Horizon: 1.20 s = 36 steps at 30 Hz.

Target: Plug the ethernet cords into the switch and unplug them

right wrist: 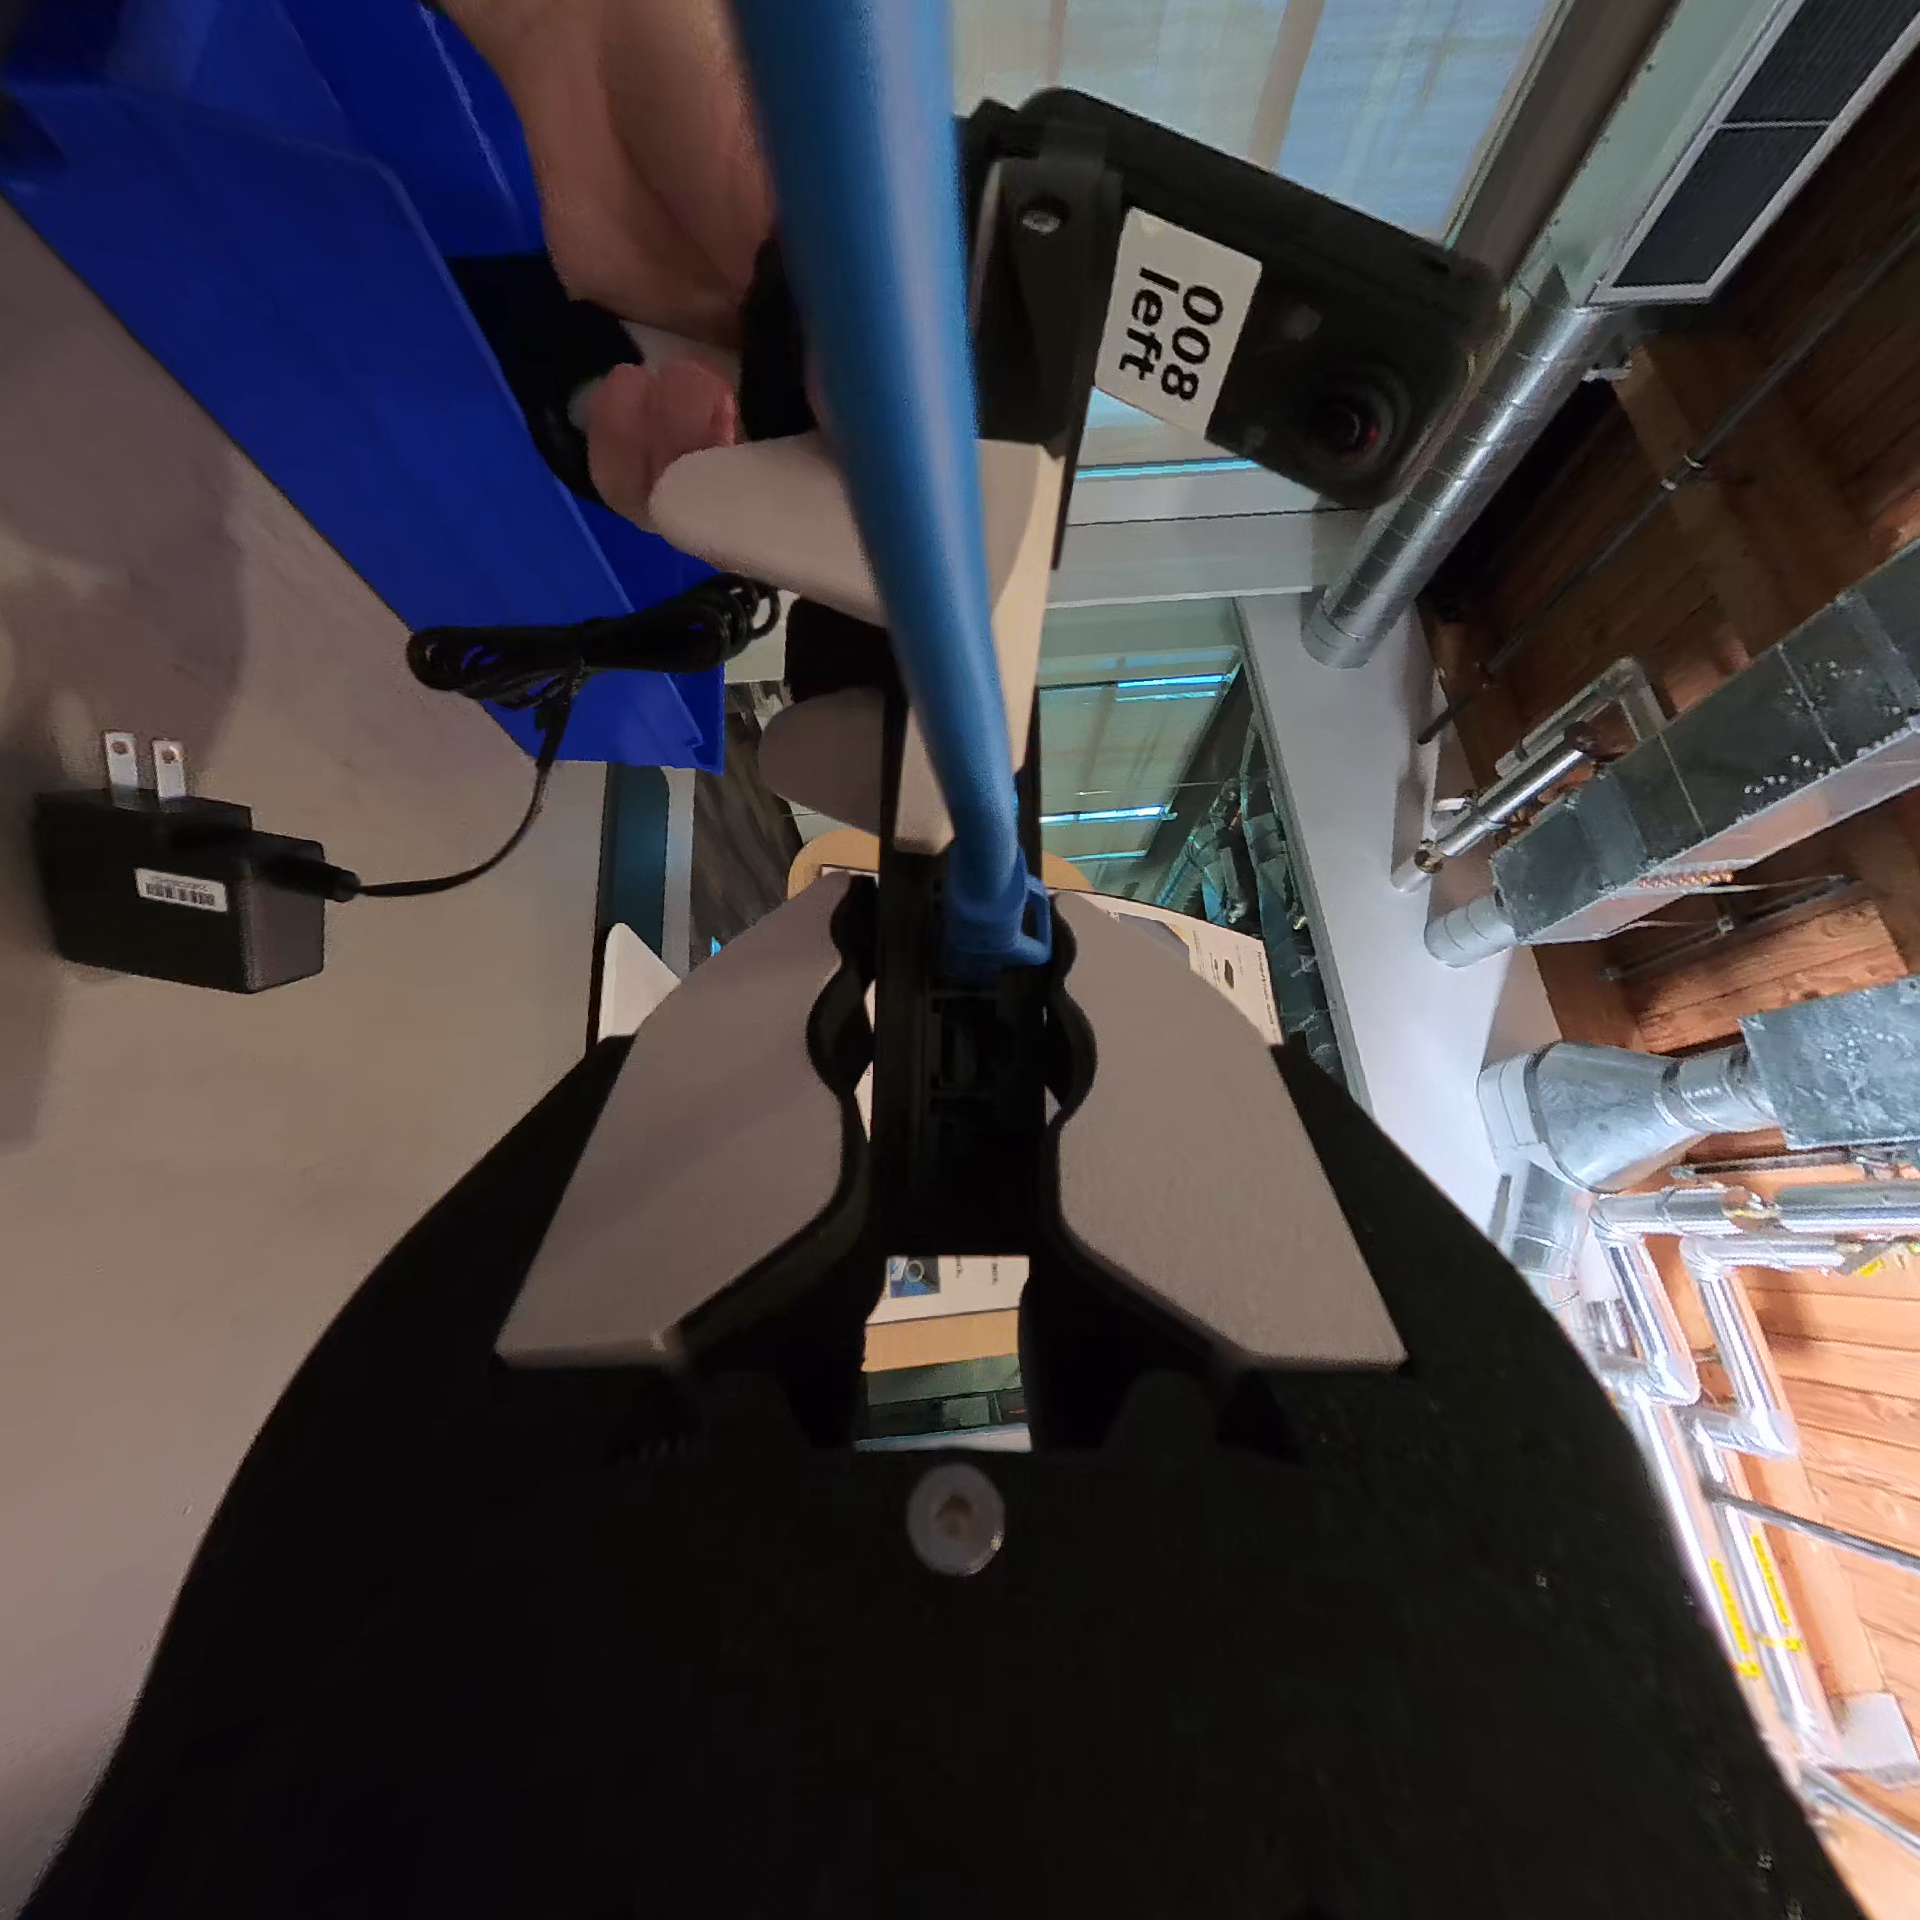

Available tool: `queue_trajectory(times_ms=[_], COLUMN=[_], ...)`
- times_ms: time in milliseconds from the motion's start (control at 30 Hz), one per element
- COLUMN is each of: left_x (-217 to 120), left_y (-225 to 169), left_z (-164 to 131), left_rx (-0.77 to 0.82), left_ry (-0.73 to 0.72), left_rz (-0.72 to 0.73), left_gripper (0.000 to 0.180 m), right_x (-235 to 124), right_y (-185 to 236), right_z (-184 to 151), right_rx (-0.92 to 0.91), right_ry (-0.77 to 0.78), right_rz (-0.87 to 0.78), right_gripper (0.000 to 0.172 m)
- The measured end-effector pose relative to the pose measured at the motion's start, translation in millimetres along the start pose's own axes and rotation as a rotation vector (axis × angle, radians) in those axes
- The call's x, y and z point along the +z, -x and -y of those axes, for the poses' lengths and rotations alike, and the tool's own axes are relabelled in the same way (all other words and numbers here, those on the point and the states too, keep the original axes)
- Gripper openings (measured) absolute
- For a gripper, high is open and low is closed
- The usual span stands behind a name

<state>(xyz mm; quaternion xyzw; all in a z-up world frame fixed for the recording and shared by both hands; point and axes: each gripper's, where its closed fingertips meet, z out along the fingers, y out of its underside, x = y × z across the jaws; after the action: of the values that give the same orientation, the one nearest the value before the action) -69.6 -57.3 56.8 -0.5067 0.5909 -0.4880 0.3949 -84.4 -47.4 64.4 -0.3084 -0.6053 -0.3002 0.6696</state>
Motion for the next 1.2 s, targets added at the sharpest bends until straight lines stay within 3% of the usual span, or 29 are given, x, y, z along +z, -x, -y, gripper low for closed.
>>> queue_trajectory(times_ms=[200, 233, 467, 633, 800, 867, 1033, 1200], left_x=[3.5, 4.6, 3.6, -4.1, -23.6, -34.4, -49.1, -51.1], left_y=[0.5, 0.3, 10.3, 23.1, 49.6, 59.6, 70.3, 73.9], left_z=[5.7, 6.4, 10.2, 12.0, 17.3, 22.1, 28.1, 28.5], left_rx=[0.036, 0.027, 0.093, 0.031, -0.021, -0.028, -0.002, 0.129], left_ry=[-0.045, -0.053, -0.100, -0.127, -0.177, -0.216, -0.246, -0.220], left_rz=[0.048, 0.047, 0.130, 0.160, 0.280, 0.336, 0.413, 0.537], left_gripper=[0.063, 0.070, 0.063, 0.063, 0.063, 0.063, 0.063, 0.063], right_x=[-2.9, -2.5, 1.5, 5.1, -1.2, -8.7, -29.9, -32.9], right_y=[-2.7, -2.9, -6.5, -15.3, -7.1, 5.7, 25.1, 10.6], right_z=[-3.2, -3.7, -8.4, -26.3, -62.7, -76.8, -95.6, -83.5], right_rx=[0.015, 0.014, 0.008, 0.099, 0.236, 0.339, 0.807, 1.461], right_ry=[-0.022, -0.019, -0.028, 0.033, 0.201, 0.283, 0.384, 0.325], right_rz=[-0.020, -0.016, -0.032, -0.057, -0.012, 0.058, 0.163, 0.220], right_gripper=[0.029, 0.029, 0.029, 0.042, 0.038, 0.035, 0.036, 0.026])
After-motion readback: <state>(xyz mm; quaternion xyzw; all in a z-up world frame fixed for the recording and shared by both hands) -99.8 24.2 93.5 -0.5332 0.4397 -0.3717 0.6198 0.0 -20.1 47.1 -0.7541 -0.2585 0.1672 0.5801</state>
